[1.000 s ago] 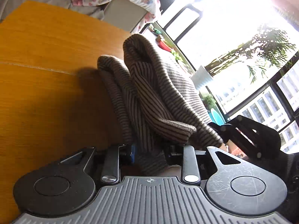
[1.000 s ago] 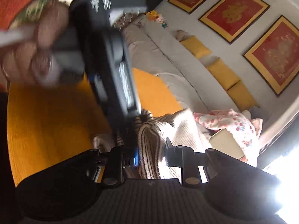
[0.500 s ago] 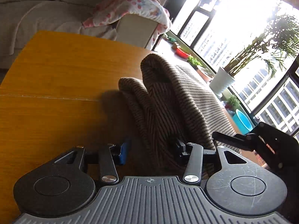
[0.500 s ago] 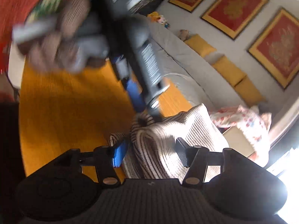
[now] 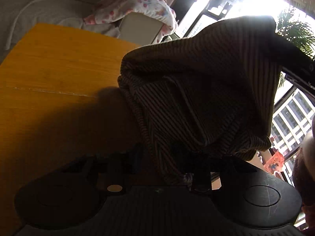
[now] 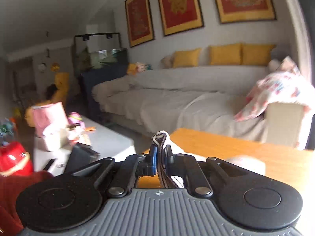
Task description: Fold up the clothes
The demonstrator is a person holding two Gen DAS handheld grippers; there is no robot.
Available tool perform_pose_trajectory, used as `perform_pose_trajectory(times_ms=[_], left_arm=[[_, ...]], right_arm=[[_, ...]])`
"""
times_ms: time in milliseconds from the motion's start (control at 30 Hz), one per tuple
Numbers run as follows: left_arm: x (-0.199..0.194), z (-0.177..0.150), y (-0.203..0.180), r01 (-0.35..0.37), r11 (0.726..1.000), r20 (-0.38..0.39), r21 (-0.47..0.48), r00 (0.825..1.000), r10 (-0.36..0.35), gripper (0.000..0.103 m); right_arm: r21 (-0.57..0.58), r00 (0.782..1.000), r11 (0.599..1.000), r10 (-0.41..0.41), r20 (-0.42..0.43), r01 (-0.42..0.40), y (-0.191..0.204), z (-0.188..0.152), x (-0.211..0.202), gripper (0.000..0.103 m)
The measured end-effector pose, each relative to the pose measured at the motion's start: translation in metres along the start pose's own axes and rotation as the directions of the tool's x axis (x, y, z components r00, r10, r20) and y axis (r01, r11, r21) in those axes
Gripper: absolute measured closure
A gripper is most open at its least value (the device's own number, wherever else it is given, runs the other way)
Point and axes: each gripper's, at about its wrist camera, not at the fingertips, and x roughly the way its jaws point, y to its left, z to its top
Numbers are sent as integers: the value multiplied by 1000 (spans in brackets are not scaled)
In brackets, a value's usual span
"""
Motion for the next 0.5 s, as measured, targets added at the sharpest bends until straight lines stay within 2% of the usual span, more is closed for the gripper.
perform_pose_trajectory(times_ms=[100, 200, 267, 333, 433, 500], left_arm=[[-7, -4, 7, 13, 1000, 11, -15, 1000, -13, 63], [-21, -6, 19, 19, 999, 21, -35, 1000, -18, 62], [-34, -4, 28, 0, 998, 45, -59, 999, 3, 60], [-47, -1, 36, -13, 997, 76, -81, 997, 19, 60], [-64, 16, 26, 61, 996, 156, -62, 986, -50, 60], [-60, 28, 9, 127, 991, 178, -31, 977, -120, 56]], right_arm=[[41, 995, 998, 43, -87, -39, -7, -16, 24, 95], [106, 988, 994, 46, -144, -30, -20, -35, 29, 95], [38, 983, 999, 17, -185, -10, -9, -56, 27, 94], [-85, 976, 996, -25, -215, 7, 9, -75, 25, 92], [-296, 973, 955, -103, -208, 38, 38, -90, 24, 90], [-364, 970, 929, -143, -198, 63, 49, -93, 25, 86]])
